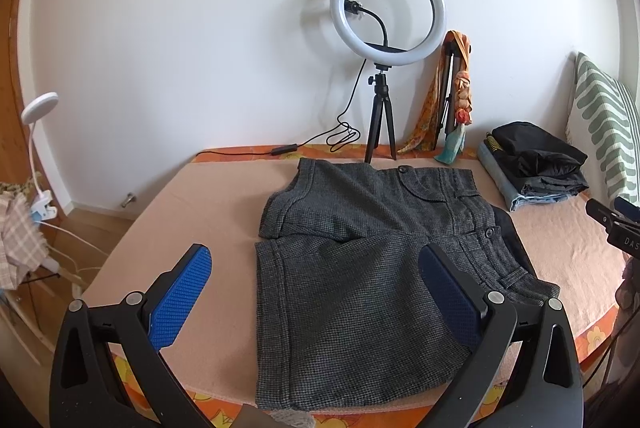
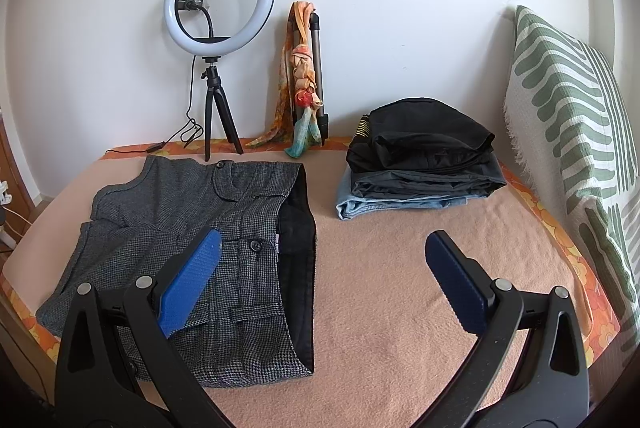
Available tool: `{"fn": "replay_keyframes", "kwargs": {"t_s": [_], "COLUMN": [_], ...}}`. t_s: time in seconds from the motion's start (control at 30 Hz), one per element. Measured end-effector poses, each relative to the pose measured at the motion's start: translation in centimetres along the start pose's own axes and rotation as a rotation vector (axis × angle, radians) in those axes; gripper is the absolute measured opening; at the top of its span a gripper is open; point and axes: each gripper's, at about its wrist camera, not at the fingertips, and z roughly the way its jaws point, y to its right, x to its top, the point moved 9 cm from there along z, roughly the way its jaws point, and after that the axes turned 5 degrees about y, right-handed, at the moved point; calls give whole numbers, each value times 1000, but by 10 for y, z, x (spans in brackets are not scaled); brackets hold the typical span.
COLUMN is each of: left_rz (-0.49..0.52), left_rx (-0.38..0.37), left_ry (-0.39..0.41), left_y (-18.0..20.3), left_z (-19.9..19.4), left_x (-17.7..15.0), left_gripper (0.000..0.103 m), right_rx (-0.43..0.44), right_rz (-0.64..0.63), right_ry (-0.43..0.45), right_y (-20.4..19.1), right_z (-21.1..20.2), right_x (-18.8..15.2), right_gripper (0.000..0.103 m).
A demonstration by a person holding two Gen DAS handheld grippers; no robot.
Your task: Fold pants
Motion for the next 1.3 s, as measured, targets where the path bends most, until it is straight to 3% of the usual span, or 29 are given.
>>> {"fn": "replay_keyframes", "kwargs": {"t_s": [1.3], "left_rz": [-3], "left_rx": [-1], "left_ry": [-6], "left_y": [3], "left_z": [2], "left_x": [0], "left_gripper": [103], "right_rx": [6], "right_rz": [-2], "right_ry": [-8], "right_y": [-4], "right_z": [1], "right_x": [-3], "right_gripper": [103]}}
